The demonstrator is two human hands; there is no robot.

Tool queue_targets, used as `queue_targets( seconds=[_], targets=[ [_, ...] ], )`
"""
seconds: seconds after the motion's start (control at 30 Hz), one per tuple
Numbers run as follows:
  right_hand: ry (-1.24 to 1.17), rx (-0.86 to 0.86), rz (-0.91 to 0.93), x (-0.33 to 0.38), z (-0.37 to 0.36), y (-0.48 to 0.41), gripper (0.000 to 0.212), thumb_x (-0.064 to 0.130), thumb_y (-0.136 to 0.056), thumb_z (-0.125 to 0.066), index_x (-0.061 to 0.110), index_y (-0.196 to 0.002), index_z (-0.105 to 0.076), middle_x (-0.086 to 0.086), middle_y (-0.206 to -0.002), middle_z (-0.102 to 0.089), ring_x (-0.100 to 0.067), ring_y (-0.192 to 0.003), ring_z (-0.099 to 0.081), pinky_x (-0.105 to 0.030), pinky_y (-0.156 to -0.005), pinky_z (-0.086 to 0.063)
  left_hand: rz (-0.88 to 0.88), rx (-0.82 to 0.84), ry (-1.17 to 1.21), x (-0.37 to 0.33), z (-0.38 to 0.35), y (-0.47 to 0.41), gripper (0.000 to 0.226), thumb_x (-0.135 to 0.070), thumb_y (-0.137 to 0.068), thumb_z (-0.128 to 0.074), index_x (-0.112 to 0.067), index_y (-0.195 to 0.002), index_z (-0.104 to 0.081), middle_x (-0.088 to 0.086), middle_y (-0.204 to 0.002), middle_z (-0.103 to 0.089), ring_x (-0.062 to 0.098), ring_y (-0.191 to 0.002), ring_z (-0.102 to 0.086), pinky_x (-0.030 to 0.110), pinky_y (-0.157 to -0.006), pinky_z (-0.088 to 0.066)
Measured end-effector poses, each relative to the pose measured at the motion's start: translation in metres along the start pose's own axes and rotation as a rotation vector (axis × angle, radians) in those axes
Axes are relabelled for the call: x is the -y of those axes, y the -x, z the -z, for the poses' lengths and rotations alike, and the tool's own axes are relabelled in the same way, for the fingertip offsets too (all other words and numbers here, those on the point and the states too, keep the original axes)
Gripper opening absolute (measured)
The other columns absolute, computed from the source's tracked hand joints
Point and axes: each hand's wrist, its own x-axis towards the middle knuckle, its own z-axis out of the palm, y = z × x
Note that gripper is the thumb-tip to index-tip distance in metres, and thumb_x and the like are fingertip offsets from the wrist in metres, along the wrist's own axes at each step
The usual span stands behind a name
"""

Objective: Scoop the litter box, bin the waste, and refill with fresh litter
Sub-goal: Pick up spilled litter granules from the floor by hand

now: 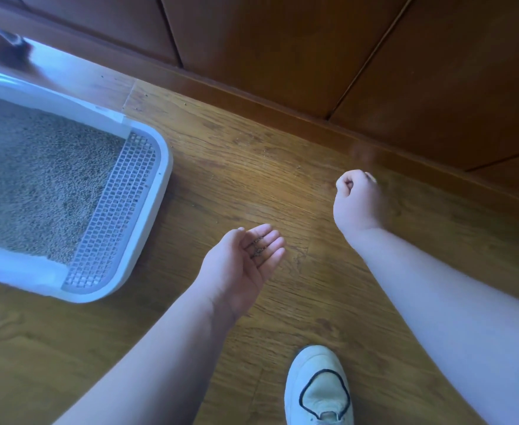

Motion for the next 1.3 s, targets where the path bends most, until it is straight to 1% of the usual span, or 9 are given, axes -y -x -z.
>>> queue_targets(
  seconds=[0.2,0.27,0.37,0.53,0.67,0.8,0.87,0.97,1.3],
  targets=[
    [-0.105,0.249,0.558,0.048,0.003,0.088,0.012,0.019,-0.092,-0.053,0.023,-0.086,-0.063,0.01,-0.088,-0.057,-0.014,-0.082,-0.056,-0.034,-0.072,-0.048,0.024,0.068,0.019,0.0,0.004,-0.008,0.041,-0.021,-0.104,-0.033,0.005,-0.107,-0.063,0.018,-0.094,-0.072,0.025,-0.085,-0.072,0.034,-0.074,-0.058],
    [0.028,0.312,0.725,0.056,-0.002,0.101,0.017,0.024,-0.092,-0.049,0.021,-0.09,-0.066,0.005,-0.091,-0.06,-0.021,-0.088,-0.058,-0.039,-0.076,-0.049,0.015,0.086,0.031,-0.001,0.007,-0.009,0.034,-0.017,-0.102,-0.033,0.002,-0.101,-0.061,0.014,-0.084,-0.07,0.021,-0.076,-0.069,0.032,-0.069,-0.056],
    [0.238,0.323,0.868,0.057,-0.01,0.103,0.021,0.027,-0.092,-0.045,0.023,-0.092,-0.066,0.003,-0.095,-0.063,-0.024,-0.09,-0.058,-0.042,-0.079,-0.048,-0.004,0.081,0.051,-0.003,0.012,-0.015,0.04,-0.016,-0.101,-0.034,0.009,-0.121,-0.058,0.019,-0.103,-0.067,0.025,-0.09,-0.066,0.033,-0.08,-0.054],
    [0.283,0.342,0.87,0.065,-0.011,0.105,0.009,0.026,-0.084,-0.051,0.024,-0.086,-0.06,0.007,-0.098,-0.061,-0.023,-0.091,-0.055,-0.043,-0.079,-0.048,0.007,0.071,0.053,-0.009,0.022,-0.021,0.046,-0.02,-0.103,-0.03,0.009,-0.122,-0.06,0.02,-0.113,-0.068,0.025,-0.093,-0.065,0.031,-0.075,-0.055],
    [0.309,0.384,0.857,0.079,-0.005,0.106,0.021,0.021,-0.085,-0.052,0.025,-0.101,-0.065,0.009,-0.108,-0.061,-0.019,-0.096,-0.054,-0.041,-0.084,-0.047,-0.016,0.058,0.081,-0.02,0.017,-0.019,0.044,-0.021,-0.101,-0.034,0.009,-0.121,-0.059,0.024,-0.114,-0.065,0.026,-0.097,-0.063,0.033,-0.083,-0.053],
    [0.388,0.385,0.784,0.105,0.023,0.111,0.022,0.028,-0.088,-0.05,0.025,-0.106,-0.063,0.007,-0.106,-0.059,-0.022,-0.097,-0.053,-0.041,-0.086,-0.047,-0.013,-0.01,0.104,-0.045,0.005,0.006,0.039,-0.021,-0.102,-0.035,0.004,-0.116,-0.062,0.017,-0.099,-0.066,0.019,-0.073,-0.068,0.029,-0.065,-0.055],
    [0.414,0.377,0.783,0.124,0.051,0.117,0.025,0.03,-0.09,-0.05,0.024,-0.11,-0.063,0.006,-0.109,-0.06,-0.023,-0.1,-0.053,-0.043,-0.087,-0.047,-0.022,-0.027,0.171,-0.06,-0.002,0.034,0.039,-0.02,-0.102,-0.034,0.003,-0.117,-0.061,0.017,-0.105,-0.067,0.022,-0.082,-0.069,0.031,-0.071,-0.056],
    [0.433,0.36,0.775,0.16,0.109,0.133,0.038,0.036,-0.094,-0.044,0.023,-0.126,-0.06,0.005,-0.122,-0.061,-0.022,-0.113,-0.051,-0.042,-0.095,-0.044,-0.052,-0.043,0.254,-0.082,-0.01,0.1,0.04,-0.02,-0.103,-0.03,0.003,-0.114,-0.061,0.02,-0.11,-0.067,0.027,-0.096,-0.069,0.035,-0.081,-0.057],
    [0.439,0.391,0.656,0.336,0.383,0.226,0.057,0.042,-0.101,-0.04,0.022,-0.153,-0.035,-0.003,-0.157,-0.038,-0.025,-0.146,-0.029,-0.047,-0.116,-0.03,-0.197,0.004,0.333,-0.18,-0.111,0.441,0.043,-0.022,-0.105,-0.028,0.002,-0.111,-0.063,0.018,-0.108,-0.07,0.027,-0.098,-0.069,0.038,-0.084,-0.056]
  ],
)
